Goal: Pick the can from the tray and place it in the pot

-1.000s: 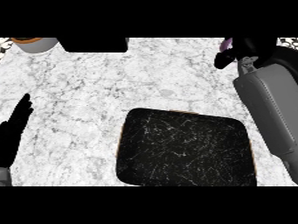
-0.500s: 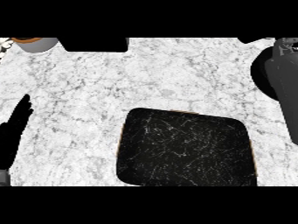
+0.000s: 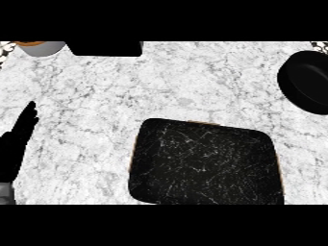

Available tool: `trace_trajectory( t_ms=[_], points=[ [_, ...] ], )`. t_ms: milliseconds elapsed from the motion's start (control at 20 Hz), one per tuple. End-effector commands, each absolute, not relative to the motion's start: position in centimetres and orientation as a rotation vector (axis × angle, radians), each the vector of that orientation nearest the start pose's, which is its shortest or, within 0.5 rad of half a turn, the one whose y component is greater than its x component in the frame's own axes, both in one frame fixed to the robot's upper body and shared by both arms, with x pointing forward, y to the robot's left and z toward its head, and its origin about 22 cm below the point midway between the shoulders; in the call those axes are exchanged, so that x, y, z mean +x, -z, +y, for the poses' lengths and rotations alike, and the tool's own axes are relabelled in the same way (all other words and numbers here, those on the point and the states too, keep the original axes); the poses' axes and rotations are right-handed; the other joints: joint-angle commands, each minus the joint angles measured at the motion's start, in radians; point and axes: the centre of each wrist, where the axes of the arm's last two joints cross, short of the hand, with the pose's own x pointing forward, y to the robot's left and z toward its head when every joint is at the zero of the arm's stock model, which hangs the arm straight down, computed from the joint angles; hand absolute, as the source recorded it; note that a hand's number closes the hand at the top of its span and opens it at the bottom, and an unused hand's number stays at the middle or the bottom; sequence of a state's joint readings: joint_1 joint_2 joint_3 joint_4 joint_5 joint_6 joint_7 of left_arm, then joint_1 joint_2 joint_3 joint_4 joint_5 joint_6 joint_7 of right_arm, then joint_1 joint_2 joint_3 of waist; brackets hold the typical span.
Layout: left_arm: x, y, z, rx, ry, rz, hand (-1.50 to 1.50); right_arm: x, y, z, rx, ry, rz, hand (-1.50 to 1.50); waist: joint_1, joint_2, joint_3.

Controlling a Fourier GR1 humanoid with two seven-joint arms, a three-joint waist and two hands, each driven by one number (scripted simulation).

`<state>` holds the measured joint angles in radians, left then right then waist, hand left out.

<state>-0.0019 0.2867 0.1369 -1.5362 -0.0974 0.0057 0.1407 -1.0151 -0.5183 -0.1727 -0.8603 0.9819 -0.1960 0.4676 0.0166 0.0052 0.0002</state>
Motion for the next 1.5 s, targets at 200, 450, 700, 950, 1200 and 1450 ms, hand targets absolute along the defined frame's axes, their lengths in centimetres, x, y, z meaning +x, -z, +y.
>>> trace_trajectory(
  t_ms=[200,450,700,950,1200,1450],
  points=[
    [25.6,-4.0,31.8,0.402,0.179,-1.420,0.00,44.0,-22.6,-37.2,-1.448,-0.314,-1.282,1.50,0.030,0.014,0.002],
    [24.9,-3.0,30.9,0.382,0.187,-1.424,0.00,43.3,-19.5,-39.9,-1.460,-0.365,-1.221,1.50,0.049,0.023,0.003],
    [25.4,-3.3,31.5,0.380,0.196,-1.436,0.00,42.2,-19.2,-42.4,-1.540,-0.467,-1.120,1.50,0.071,0.040,0.004],
    [24.3,-1.8,30.7,0.374,0.213,-1.445,0.00,42.0,-18.2,-42.9,-1.355,-0.271,-1.173,-1.50,0.076,0.036,0.005],
    [25.1,-2.7,31.0,0.369,0.206,-1.443,0.00,42.0,-17.3,-42.7,-1.255,-0.220,-1.252,-1.50,0.082,0.038,0.007],
    [25.5,-3.0,30.1,0.349,0.202,-1.452,0.00,41.5,-17.1,-43.5,-1.257,-0.190,-1.336,-1.50,0.082,0.039,0.008]
  ],
)
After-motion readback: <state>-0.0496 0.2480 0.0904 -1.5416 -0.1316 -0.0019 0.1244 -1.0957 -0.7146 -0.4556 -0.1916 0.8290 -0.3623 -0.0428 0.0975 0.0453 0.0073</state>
